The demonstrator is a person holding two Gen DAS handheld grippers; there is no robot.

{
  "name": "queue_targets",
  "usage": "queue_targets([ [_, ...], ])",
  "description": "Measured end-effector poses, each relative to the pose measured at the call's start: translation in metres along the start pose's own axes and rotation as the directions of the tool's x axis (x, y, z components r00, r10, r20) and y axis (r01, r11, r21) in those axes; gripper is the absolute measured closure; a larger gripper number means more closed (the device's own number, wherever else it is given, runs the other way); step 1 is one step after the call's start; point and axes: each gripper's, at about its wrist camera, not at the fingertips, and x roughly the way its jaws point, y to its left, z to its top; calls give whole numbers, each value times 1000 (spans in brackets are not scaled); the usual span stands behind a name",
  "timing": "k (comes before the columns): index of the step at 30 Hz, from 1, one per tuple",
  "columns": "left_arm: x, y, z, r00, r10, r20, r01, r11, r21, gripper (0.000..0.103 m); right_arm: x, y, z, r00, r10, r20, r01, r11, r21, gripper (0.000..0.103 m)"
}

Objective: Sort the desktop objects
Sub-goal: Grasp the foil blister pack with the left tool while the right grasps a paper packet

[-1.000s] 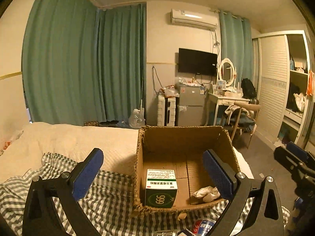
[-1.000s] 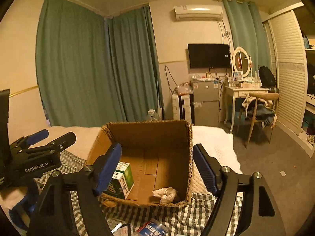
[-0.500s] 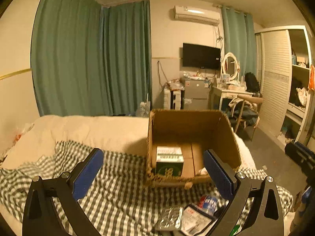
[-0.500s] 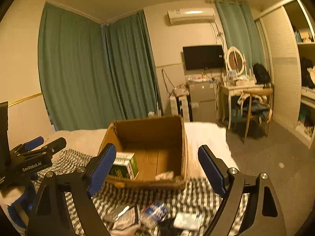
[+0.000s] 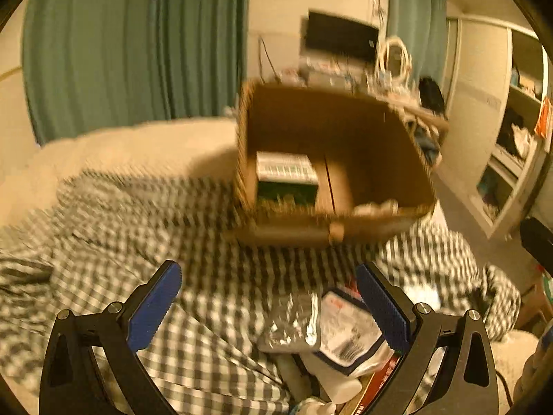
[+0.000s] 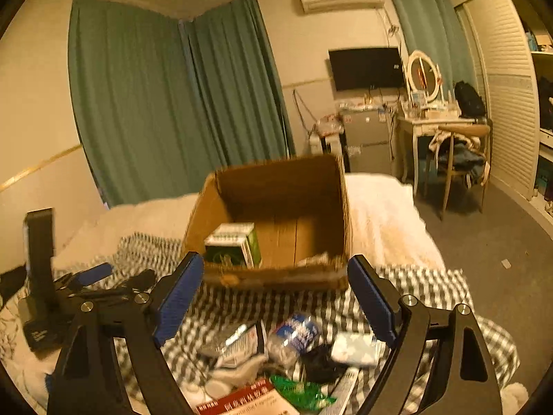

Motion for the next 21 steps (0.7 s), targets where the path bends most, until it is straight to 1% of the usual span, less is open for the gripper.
queue_targets([
  [4,29,-6,-15,997,-25,-75,27,999,24,0,19,4,-21,997,9,-78,-10,1000,-15,18],
  [6,40,-9,-21,994,-26,-107,29,999,29,0,31,7,-31,993,11,-117,-14,999,-31,18],
  [10,59,-8,-30,984,-47,-172,49,999,8,0,51,4,-46,982,30,-184,-32,999,-10,18],
  [11,65,-8,-32,981,-46,-189,48,999,8,0,57,3,-49,979,23,-201,-26,1000,-11,19],
  [13,75,-9,-38,974,-49,-221,52,999,8,0,67,0,-56,973,18,-230,-22,1000,-12,24],
  [15,87,-9,-43,964,-63,-257,65,998,0,0,78,-6,-65,963,22,-269,-22,1000,6,27],
  [18,102,-8,-51,951,-51,-304,52,999,-7,0,91,-10,-75,949,39,-314,-32,999,29,32],
  [21,120,0,-58,934,-61,-353,49,998,-42,0,105,-11,-84,931,66,-359,-52,997,49,34],
])
